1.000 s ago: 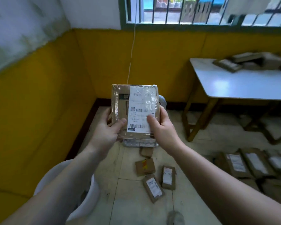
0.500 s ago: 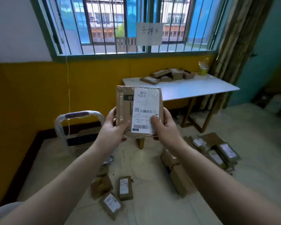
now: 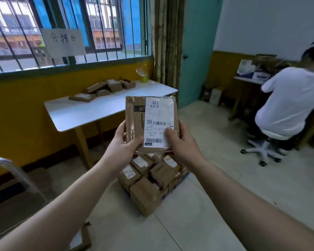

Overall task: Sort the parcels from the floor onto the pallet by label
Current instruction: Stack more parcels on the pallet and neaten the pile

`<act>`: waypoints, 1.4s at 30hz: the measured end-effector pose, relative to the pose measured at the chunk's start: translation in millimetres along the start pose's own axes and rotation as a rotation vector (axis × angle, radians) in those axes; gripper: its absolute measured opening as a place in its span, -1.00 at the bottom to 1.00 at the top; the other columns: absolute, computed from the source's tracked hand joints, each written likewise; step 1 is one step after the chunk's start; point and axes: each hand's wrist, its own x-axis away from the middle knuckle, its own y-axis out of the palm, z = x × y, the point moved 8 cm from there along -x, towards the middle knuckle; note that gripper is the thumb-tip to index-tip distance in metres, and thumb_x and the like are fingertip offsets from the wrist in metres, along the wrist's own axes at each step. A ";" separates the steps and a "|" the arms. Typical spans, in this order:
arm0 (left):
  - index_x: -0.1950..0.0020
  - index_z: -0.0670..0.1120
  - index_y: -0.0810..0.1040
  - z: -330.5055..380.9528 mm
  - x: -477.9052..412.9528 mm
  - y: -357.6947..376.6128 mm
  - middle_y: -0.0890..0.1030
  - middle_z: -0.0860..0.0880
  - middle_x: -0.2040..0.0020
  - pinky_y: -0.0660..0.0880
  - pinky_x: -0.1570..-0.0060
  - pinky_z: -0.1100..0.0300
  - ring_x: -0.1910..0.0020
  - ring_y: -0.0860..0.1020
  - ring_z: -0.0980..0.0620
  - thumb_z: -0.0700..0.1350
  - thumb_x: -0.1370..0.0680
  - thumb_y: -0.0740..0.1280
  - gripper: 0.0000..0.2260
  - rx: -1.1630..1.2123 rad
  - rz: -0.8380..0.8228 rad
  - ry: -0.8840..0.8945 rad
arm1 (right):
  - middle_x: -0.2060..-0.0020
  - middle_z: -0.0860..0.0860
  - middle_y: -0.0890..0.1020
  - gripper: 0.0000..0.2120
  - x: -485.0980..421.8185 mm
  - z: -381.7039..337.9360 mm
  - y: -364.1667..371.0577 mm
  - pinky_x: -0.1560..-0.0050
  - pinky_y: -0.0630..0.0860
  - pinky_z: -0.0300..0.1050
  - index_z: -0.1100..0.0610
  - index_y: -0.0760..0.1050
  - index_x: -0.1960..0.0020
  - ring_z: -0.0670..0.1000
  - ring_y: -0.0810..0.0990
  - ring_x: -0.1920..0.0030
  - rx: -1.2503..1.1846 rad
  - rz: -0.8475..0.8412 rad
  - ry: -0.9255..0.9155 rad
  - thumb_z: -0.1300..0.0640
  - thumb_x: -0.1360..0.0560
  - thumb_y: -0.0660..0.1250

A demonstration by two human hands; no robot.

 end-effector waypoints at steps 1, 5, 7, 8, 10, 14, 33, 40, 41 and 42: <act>-0.35 0.36 0.23 -1.8 -6.9 10.5 0.62 0.07 -0.10 0.59 -0.01 -0.04 0.05 0.66 0.07 -0.03 -0.50 0.39 -0.45 -0.007 -0.011 -0.008 | -0.06 -0.15 0.63 -0.75 -3.6 4.1 -9.9 -0.03 0.61 0.11 -0.36 0.35 -0.17 -0.06 0.66 0.00 -0.001 0.011 0.007 -0.14 -0.51 0.26; -0.33 0.33 0.25 -13.1 -42.4 44.7 0.62 0.03 -0.08 0.61 0.09 0.02 0.10 0.67 0.04 -0.11 -0.50 0.39 -0.45 0.008 -0.061 -0.050 | -0.04 -0.17 0.63 -0.78 -27.4 22.6 -44.8 -0.05 0.60 0.09 -0.46 0.34 -0.05 -0.05 0.66 0.00 0.031 0.072 0.028 -0.16 -0.49 0.25; -0.33 0.34 0.25 -19.4 -66.1 59.4 0.61 0.01 -0.09 0.62 0.12 0.03 0.10 0.68 0.01 -0.12 -0.50 0.39 -0.44 0.023 -0.090 -0.073 | -0.10 -0.12 0.61 -0.68 -47.1 31.6 -58.8 -0.04 0.59 0.06 -0.28 0.33 -0.26 -0.01 0.65 -0.03 0.041 0.090 0.039 -0.13 -0.52 0.26; -0.35 0.34 0.24 -22.6 -79.3 66.2 0.61 0.01 -0.09 0.62 0.11 0.02 0.10 0.68 0.00 -0.12 -0.50 0.39 -0.43 0.024 -0.104 -0.082 | -0.11 -0.09 0.61 -0.66 -58.9 36.3 -65.2 -0.01 0.60 0.04 -0.23 0.31 -0.29 0.00 0.65 -0.03 0.053 0.097 0.049 -0.11 -0.54 0.26; -0.39 0.32 0.21 -26.5 -105.1 77.5 0.61 -0.01 -0.11 0.62 0.11 0.02 0.09 0.68 -0.01 -0.13 -0.50 0.39 -0.40 0.034 -0.124 -0.088 | -0.11 -0.07 0.62 -0.71 -81.6 41.0 -77.6 0.08 0.61 -0.04 -0.22 0.30 -0.25 -0.03 0.65 0.00 0.071 0.109 0.052 -0.10 -0.55 0.25; -0.43 0.31 0.17 -27.4 -175.3 101.5 0.59 0.03 -0.12 0.63 0.13 0.03 0.12 0.67 0.03 -0.10 -0.50 0.39 -0.36 0.009 -0.143 -0.074 | -0.04 -0.11 0.62 -0.74 -143.8 47.6 -104.5 0.38 0.48 -0.38 -0.23 0.27 -0.23 -0.21 0.65 0.18 0.112 0.133 0.083 -0.08 -0.58 0.23; -0.44 0.30 0.16 -71.3 -371.1 149.7 0.64 0.10 0.02 0.58 0.29 0.26 0.15 0.67 0.11 -0.16 -0.49 0.40 -0.33 -0.039 -0.068 -0.185 | -0.01 -0.30 0.58 -0.43 -360.8 112.5 -148.3 0.19 0.54 -0.22 -0.37 0.03 -0.40 -0.15 0.64 0.06 0.252 -0.067 0.067 -0.10 -0.54 0.28; -0.38 0.29 0.18 -137.1 -393.1 179.5 0.62 0.06 -0.04 0.63 0.12 0.05 0.11 0.67 0.06 -0.13 -0.53 0.35 -0.43 0.069 0.187 -0.380 | -0.38 -0.06 0.39 -0.18 -426.6 172.8 -156.3 -0.16 0.47 -0.04 -0.19 -0.31 -0.52 -0.03 0.48 -0.19 0.523 -0.403 0.092 -0.19 -0.54 0.23; -0.37 0.27 0.20 -147.6 -395.5 183.2 0.61 0.05 -0.05 0.63 0.15 0.06 0.13 0.67 0.07 -0.13 -0.53 0.34 -0.46 0.080 0.224 -0.409 | -0.40 -0.04 0.32 -0.17 -434.2 181.9 -155.9 -0.13 0.43 -0.08 -0.19 -0.31 -0.52 -0.06 0.43 -0.19 0.546 -0.443 0.083 -0.19 -0.53 0.23; -0.37 0.24 0.23 -159.1 -396.8 185.8 0.61 0.04 -0.05 0.62 0.19 0.09 0.14 0.67 0.07 -0.14 -0.53 0.34 -0.48 0.090 0.258 -0.440 | -0.42 -0.04 0.27 -0.16 -440.2 192.5 -154.7 -0.12 0.40 -0.11 -0.19 -0.32 -0.52 -0.07 0.39 -0.18 0.573 -0.491 0.081 -0.20 -0.52 0.25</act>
